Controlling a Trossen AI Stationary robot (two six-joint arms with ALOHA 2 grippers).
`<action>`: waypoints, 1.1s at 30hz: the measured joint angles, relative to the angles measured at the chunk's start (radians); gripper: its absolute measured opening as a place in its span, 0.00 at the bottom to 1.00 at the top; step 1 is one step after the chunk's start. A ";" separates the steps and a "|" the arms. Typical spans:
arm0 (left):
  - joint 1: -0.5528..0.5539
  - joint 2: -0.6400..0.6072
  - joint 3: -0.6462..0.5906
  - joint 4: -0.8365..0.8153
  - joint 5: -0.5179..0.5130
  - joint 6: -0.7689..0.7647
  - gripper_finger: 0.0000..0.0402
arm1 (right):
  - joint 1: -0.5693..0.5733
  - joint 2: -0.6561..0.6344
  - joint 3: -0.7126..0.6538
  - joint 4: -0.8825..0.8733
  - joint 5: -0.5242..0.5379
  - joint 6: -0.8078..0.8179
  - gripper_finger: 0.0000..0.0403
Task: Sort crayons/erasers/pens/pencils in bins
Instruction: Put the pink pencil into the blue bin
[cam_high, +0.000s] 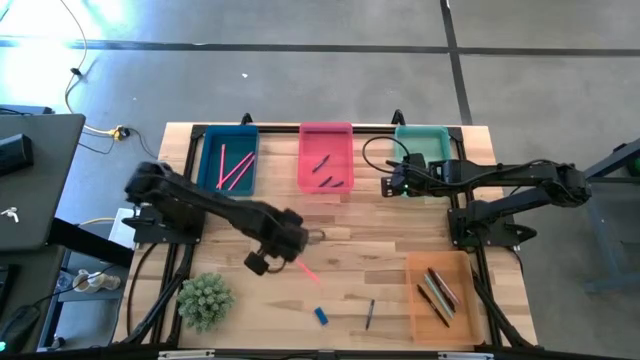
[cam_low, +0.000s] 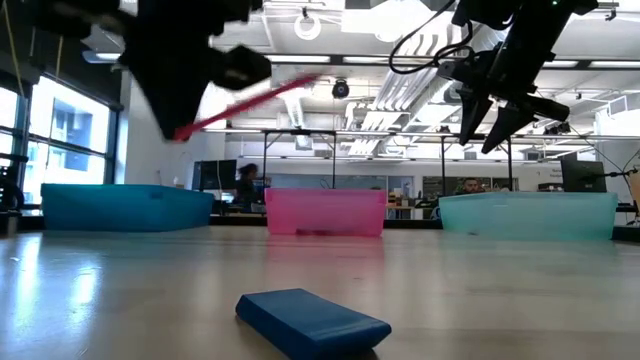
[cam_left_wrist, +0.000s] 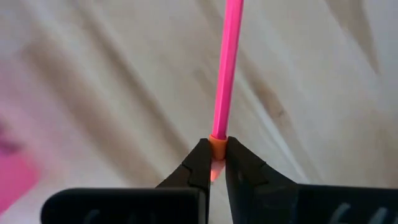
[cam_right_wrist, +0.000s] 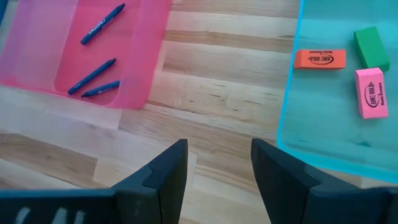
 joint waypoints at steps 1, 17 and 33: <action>0.014 -0.029 0.000 -0.005 -0.013 -0.008 0.03 | 0.000 0.000 0.000 0.000 0.000 -0.004 0.42; 0.274 -0.485 0.002 -0.062 -0.234 -0.257 0.03 | 0.000 0.000 0.000 -0.009 0.000 -0.081 0.42; 0.460 -0.837 -0.433 0.021 -0.455 -0.723 0.03 | -0.012 0.000 0.000 0.000 0.001 -0.170 0.42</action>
